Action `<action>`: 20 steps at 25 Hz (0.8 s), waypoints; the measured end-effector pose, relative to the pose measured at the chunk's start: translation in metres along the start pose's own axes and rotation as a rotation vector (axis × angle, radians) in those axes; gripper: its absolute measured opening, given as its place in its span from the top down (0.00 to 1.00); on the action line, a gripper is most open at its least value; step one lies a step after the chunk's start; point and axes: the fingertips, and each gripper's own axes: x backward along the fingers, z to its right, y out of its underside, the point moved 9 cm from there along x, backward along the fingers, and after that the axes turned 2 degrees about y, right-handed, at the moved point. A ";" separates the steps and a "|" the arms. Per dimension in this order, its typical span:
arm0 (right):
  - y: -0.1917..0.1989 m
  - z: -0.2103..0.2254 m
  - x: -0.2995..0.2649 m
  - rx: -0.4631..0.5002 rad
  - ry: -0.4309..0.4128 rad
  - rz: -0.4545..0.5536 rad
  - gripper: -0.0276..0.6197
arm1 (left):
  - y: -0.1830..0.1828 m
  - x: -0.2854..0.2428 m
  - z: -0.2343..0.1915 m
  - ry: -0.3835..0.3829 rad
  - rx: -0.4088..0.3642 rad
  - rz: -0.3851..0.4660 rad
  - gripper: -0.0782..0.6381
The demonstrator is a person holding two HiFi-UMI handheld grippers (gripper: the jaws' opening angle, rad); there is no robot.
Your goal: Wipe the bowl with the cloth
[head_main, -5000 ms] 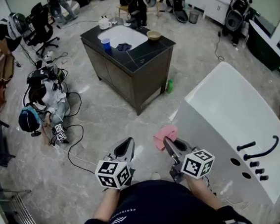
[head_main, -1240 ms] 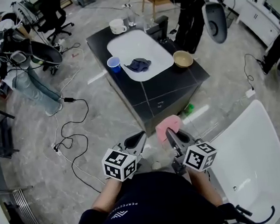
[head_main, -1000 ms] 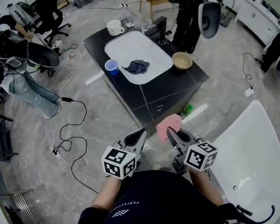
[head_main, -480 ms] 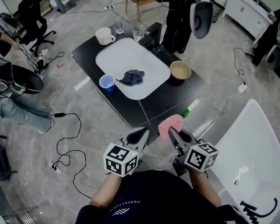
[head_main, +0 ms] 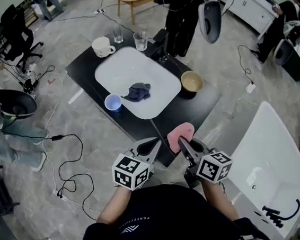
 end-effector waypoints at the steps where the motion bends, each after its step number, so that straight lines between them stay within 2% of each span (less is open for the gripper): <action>1: -0.001 -0.001 -0.003 -0.003 0.014 0.000 0.89 | -0.002 0.000 -0.003 0.013 -0.003 -0.002 0.88; 9: 0.000 -0.015 -0.017 -0.014 0.100 0.014 0.89 | -0.009 -0.005 -0.036 0.102 -0.021 -0.027 0.88; 16: -0.005 0.001 -0.018 -0.029 0.147 0.019 0.89 | -0.018 -0.019 -0.035 0.155 -0.094 -0.001 0.88; 20: -0.016 0.017 -0.017 -0.030 0.144 0.039 0.89 | -0.031 -0.030 -0.031 0.177 -0.101 0.014 0.88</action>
